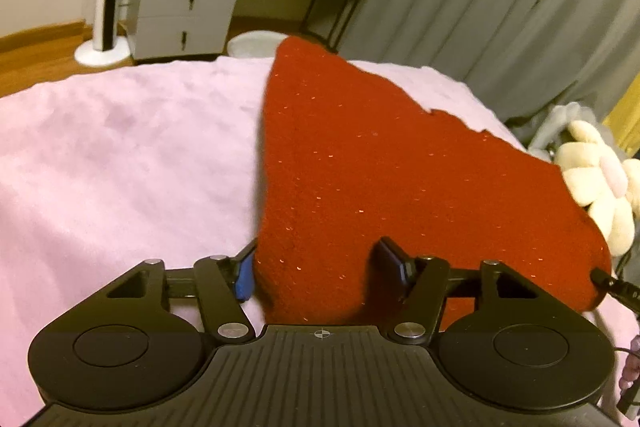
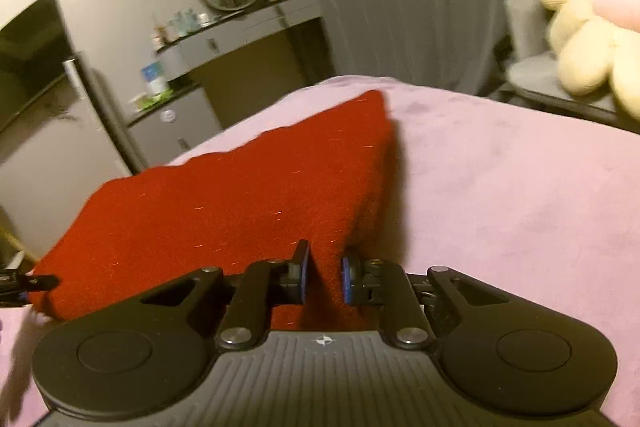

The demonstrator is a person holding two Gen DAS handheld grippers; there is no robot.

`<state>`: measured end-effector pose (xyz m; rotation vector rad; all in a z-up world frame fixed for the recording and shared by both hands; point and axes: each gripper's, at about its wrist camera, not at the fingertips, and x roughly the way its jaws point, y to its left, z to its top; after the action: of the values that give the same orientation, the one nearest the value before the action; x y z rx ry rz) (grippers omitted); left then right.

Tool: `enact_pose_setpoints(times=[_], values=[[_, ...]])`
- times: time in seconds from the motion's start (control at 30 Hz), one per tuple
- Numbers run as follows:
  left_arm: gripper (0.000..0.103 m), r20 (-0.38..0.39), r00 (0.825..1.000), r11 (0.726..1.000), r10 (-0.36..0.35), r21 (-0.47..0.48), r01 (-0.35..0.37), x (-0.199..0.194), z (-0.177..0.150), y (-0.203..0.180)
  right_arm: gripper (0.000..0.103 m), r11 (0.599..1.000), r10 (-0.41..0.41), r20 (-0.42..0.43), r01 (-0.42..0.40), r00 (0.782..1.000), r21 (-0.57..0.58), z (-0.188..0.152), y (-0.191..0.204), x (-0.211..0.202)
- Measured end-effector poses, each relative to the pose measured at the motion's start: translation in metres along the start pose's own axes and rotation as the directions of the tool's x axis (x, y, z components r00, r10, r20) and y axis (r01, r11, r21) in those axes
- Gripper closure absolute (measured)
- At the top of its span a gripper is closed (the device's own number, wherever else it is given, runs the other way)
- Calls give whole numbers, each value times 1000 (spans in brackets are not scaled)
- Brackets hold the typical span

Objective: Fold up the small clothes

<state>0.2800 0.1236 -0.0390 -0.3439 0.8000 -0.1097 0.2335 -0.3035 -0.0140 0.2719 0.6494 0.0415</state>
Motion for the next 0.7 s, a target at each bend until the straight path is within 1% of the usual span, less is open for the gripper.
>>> enact_pose_setpoints(times=[0.03,0.07,0.13,0.2,0.23,0.27,0.3,0.37,0.43,0.47,0.5,0.53,0.6,0.7], values=[[38,-5,1000,1000,6,-6,-6,2,0,2,88,997,-82,-13,82,997,-11,-3,-1,3],[39,-5,1000,1000,6,-10,-6,2,0,3,88,987,-163,-23,162,986,-20,-5,0,5],[41,8,1000,1000,18,-16,-18,-3,0,5,87,977,-213,1,213,977,10,-6,2,-3],[42,21,999,999,34,-25,-34,-9,-1,8,87,948,-317,32,318,948,-15,-3,11,-11],[42,22,999,998,41,-39,-40,-12,-1,11,87,940,-338,65,340,939,-22,-1,17,-17],[42,21,999,998,44,-55,-43,-15,-1,13,84,947,-316,94,320,944,-19,0,23,-24],[43,26,999,996,46,-72,-44,-18,-1,16,84,959,-276,124,281,953,-22,2,31,-30],[43,27,998,993,48,-109,-45,-23,-3,20,84,974,-194,156,209,968,-87,3,58,-33],[41,9,1000,988,10,-153,-9,-25,-7,25,84,974,-125,152,150,981,-168,-1,84,-27],[38,-3,1000,986,-9,-165,8,-25,-8,26,84,972,-81,132,108,988,-210,-6,100,-20],[36,-8,1000,986,-28,-167,26,-25,-10,25,84,969,-57,113,82,992,-232,-10,111,-15],[35,-6,999,987,-37,-158,35,-27,-10,24,84,966,-38,92,60,995,-252,-15,123,-9],[28,-11,998,988,-60,-144,58,-29,-9,22,84,957,-16,67,35,998,-287,-25,138,1],[24,-25,993,980,-118,-161,113,-27,-8,21,84,960,-11,46,24,999,-280,-32,142,10]])
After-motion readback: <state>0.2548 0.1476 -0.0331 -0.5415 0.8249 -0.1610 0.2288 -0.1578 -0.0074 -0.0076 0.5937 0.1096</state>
